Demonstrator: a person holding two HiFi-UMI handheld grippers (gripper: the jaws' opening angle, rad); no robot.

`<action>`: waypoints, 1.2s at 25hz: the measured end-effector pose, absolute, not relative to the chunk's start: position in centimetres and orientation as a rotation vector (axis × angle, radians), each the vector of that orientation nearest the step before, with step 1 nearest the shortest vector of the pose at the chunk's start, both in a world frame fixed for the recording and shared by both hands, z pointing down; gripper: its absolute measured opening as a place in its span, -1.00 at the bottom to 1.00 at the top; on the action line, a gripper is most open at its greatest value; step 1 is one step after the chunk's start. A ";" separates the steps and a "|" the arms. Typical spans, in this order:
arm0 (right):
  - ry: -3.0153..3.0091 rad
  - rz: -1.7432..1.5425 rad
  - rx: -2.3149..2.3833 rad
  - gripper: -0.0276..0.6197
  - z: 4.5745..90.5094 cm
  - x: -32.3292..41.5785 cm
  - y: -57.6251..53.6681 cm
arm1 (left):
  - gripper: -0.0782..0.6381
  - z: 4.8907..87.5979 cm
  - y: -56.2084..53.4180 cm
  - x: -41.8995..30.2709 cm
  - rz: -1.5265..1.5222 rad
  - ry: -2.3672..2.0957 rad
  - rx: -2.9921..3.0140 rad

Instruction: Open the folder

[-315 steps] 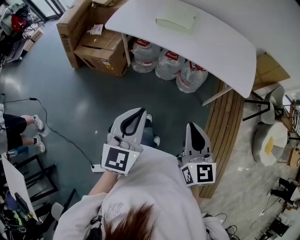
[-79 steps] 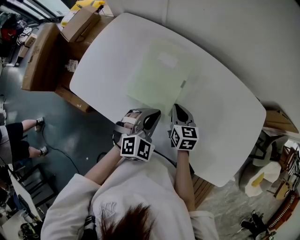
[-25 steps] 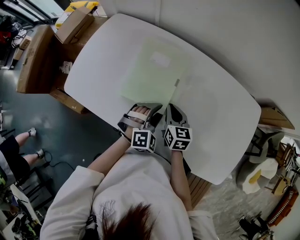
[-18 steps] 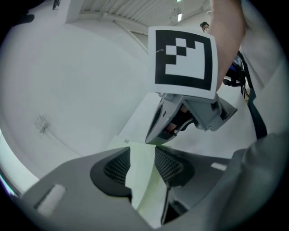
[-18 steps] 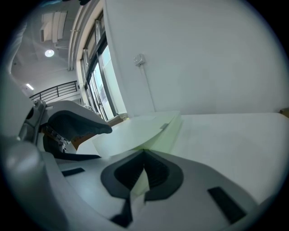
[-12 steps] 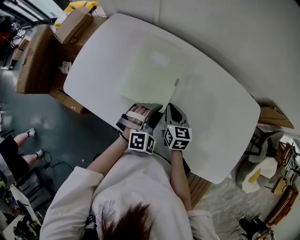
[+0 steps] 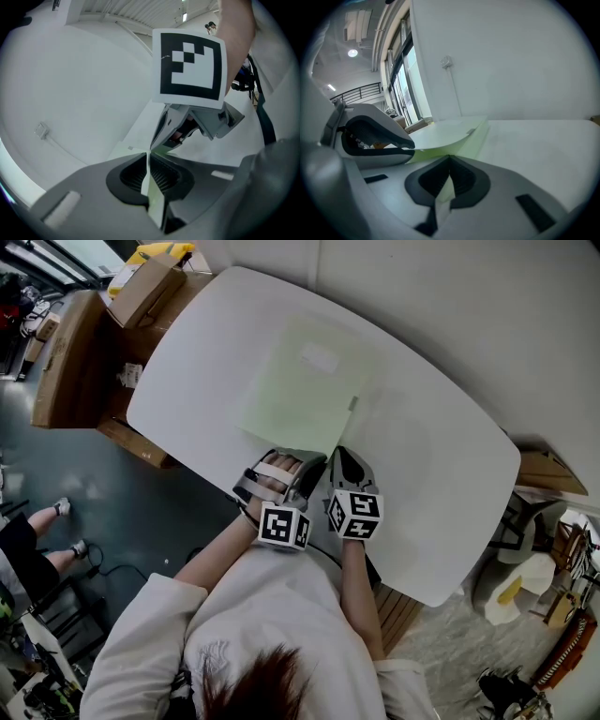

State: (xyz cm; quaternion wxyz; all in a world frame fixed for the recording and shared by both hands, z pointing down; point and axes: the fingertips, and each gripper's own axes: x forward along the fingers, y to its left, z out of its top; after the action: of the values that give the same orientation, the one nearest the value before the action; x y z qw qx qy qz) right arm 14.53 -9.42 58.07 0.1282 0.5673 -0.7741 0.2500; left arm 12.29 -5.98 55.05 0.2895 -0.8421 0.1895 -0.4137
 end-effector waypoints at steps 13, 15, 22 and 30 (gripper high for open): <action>-2.247 0.681 1.628 -0.90 57.9 14.3 -9.5 | -0.76 54.3 -6.4 12.1 -1.106 0.531 -2.301; -2.243 0.662 1.622 -0.89 57.9 14.3 -9.4 | -0.76 54.2 -6.4 12.1 -1.105 0.537 -2.305; -2.235 0.636 1.610 -0.90 57.9 14.2 -9.3 | -0.76 53.9 -6.6 12.1 -1.086 0.552 -2.309; -2.229 0.617 1.607 -0.90 58.0 14.0 -9.4 | -0.76 52.4 -6.9 12.0 -1.052 0.600 -2.315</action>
State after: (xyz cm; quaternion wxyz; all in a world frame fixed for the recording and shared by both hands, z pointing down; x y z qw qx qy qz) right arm 14.02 -9.38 57.95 0.1618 0.5631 -0.7810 0.2162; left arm 12.05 -6.94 52.36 0.2616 -0.8553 0.2216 -0.3886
